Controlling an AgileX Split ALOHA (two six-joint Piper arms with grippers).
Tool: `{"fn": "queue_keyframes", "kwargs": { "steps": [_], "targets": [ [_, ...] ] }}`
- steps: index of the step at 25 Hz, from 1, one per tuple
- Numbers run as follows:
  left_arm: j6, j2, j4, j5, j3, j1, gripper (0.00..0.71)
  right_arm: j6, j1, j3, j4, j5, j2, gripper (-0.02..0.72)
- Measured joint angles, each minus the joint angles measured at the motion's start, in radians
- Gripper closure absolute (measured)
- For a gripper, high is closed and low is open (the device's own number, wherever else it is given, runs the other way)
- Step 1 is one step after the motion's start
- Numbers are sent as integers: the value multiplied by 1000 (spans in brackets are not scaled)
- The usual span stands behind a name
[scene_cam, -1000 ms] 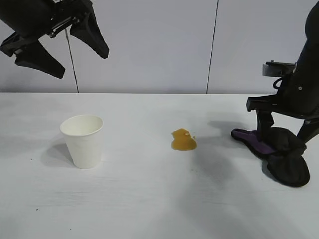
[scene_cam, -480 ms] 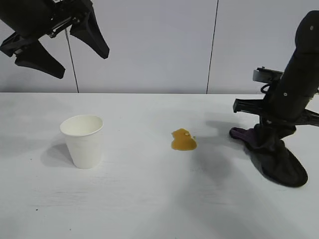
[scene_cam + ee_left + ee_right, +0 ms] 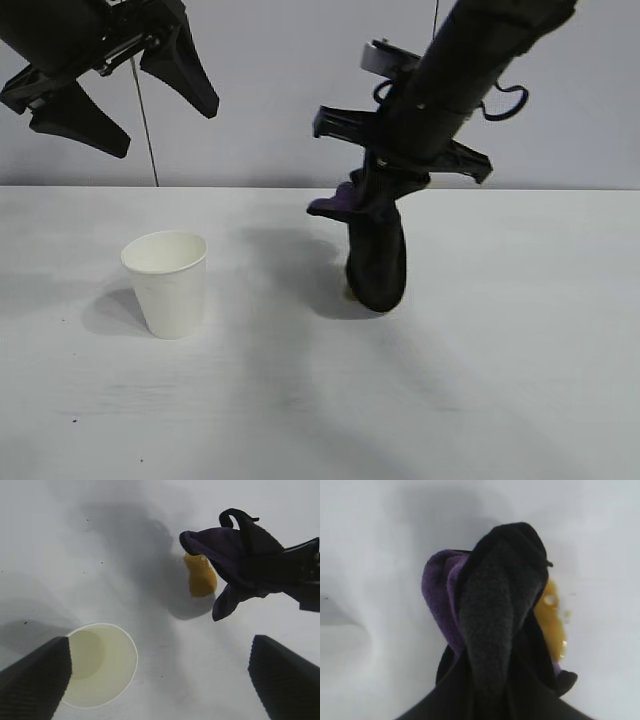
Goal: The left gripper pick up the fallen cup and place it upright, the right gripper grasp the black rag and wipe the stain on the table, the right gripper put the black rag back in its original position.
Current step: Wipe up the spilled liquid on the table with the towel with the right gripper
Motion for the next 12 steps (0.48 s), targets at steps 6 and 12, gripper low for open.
{"fn": "queue_keyframes", "kwargs": {
  "steps": [6, 12],
  "targets": [
    [0, 0, 2, 2, 0, 0, 16, 19, 7, -35, 0, -14, 143, 662],
    [0, 0, 2, 2, 0, 0, 16, 31, 7, -45, -4, -46, 211, 663]
  ]
}}
